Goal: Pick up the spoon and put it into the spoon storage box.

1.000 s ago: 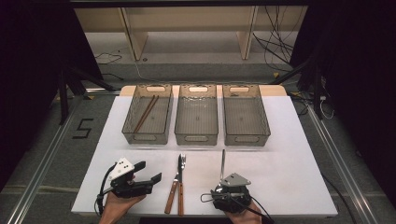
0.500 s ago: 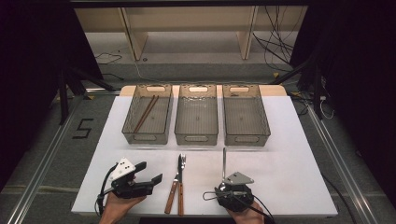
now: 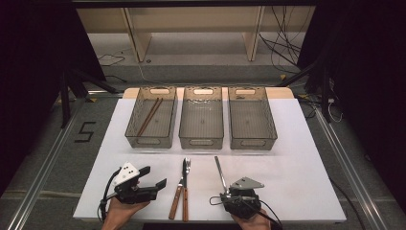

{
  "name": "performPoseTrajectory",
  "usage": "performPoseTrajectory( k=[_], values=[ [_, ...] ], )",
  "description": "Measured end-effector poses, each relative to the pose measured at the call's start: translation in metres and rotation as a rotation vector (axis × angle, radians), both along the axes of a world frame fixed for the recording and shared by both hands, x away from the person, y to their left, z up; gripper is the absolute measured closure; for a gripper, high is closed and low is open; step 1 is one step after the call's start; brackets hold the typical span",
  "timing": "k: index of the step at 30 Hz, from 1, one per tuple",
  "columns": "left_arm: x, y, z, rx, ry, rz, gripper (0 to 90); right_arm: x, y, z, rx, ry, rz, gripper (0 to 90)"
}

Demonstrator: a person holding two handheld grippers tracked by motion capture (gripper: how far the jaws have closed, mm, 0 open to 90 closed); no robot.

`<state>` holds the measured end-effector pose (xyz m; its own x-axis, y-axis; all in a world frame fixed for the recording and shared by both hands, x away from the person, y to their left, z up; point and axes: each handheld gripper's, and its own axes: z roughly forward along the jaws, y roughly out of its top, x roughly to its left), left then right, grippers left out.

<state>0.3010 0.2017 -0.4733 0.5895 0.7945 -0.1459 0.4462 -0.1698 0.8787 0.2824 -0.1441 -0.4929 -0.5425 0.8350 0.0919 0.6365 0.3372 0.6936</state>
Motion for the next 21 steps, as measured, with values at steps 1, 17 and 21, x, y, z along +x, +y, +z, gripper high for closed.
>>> performPoseTrajectory(
  k=[1,17,21],
  values=[
    [-0.0001,0.0,0.0001,0.0,-0.001,0.0,19.8,-0.0002,0.0002,0.0002,0.003,0.003,0.002,60.6],
    [-0.0003,-0.0005,0.0,0.002,0.002,-0.002,20.0,-0.0032,0.0037,0.0056,0.008,0.012,0.037,64.0],
    [-0.0002,-0.0006,-0.0001,0.002,0.002,-0.003,20.0,-0.0026,0.0054,0.0037,-0.006,0.03,0.053,65.5]
  ],
)
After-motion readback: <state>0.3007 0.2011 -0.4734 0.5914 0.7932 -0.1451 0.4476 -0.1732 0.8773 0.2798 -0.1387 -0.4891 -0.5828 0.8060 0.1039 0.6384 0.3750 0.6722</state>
